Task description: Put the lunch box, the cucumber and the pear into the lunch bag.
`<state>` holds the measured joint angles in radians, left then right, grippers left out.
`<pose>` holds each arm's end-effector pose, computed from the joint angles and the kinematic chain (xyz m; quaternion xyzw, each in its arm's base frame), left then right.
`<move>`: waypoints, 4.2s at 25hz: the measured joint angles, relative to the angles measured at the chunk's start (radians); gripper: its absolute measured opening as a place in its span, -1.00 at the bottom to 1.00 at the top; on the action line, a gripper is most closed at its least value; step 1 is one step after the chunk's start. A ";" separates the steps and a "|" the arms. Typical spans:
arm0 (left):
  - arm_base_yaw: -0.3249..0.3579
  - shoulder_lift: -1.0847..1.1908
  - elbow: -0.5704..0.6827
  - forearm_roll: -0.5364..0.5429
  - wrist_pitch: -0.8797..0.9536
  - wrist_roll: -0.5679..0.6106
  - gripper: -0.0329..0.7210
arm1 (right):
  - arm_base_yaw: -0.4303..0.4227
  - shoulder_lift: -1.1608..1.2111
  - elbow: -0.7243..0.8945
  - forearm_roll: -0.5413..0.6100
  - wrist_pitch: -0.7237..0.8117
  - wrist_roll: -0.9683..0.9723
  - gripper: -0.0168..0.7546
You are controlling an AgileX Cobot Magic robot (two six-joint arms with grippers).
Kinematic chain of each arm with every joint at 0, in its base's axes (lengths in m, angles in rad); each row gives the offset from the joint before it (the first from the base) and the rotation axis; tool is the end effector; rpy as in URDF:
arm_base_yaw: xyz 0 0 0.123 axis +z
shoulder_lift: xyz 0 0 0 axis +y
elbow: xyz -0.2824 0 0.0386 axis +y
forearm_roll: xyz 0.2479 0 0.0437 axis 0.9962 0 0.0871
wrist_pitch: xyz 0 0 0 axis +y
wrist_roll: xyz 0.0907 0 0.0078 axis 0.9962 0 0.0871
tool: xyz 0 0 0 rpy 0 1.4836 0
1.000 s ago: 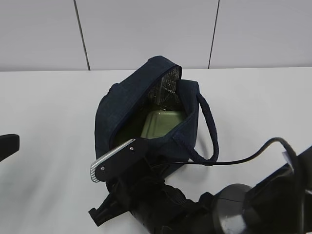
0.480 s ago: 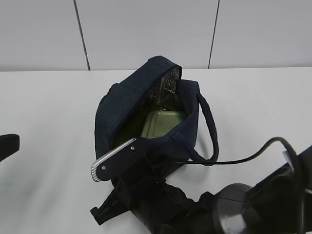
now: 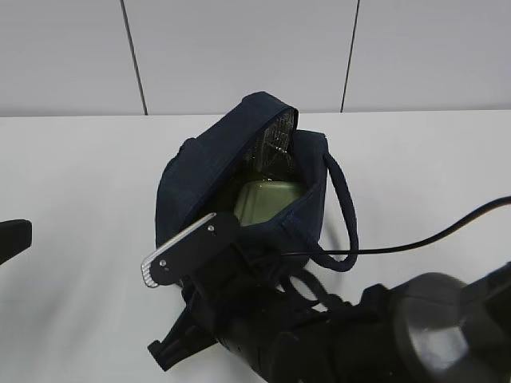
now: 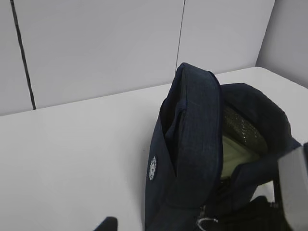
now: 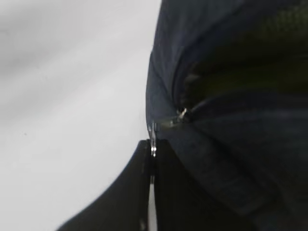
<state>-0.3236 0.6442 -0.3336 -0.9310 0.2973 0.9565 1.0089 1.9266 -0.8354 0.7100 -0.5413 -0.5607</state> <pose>0.1146 -0.0611 0.2544 0.2168 0.8026 -0.1732 0.5280 0.2174 0.2880 0.1277 -0.3176 0.8098 0.1140 0.4800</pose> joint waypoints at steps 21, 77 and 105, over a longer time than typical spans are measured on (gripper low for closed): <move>0.021 0.383 -0.220 -0.116 0.278 0.113 -0.04 | 0.000 -0.318 0.002 0.376 0.077 -0.434 -0.96; 0.053 1.008 -0.368 -0.657 0.421 1.088 -0.86 | -0.084 -0.329 -0.132 0.641 0.102 -0.645 -0.96; 0.049 1.008 -0.375 -0.629 0.417 1.080 -0.88 | -0.837 0.063 -0.538 0.934 0.807 -0.662 -0.96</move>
<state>-0.2742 1.6518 -0.7089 -1.5599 0.7148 2.0365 0.1714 1.9898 -1.3733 1.6437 0.2661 -1.2225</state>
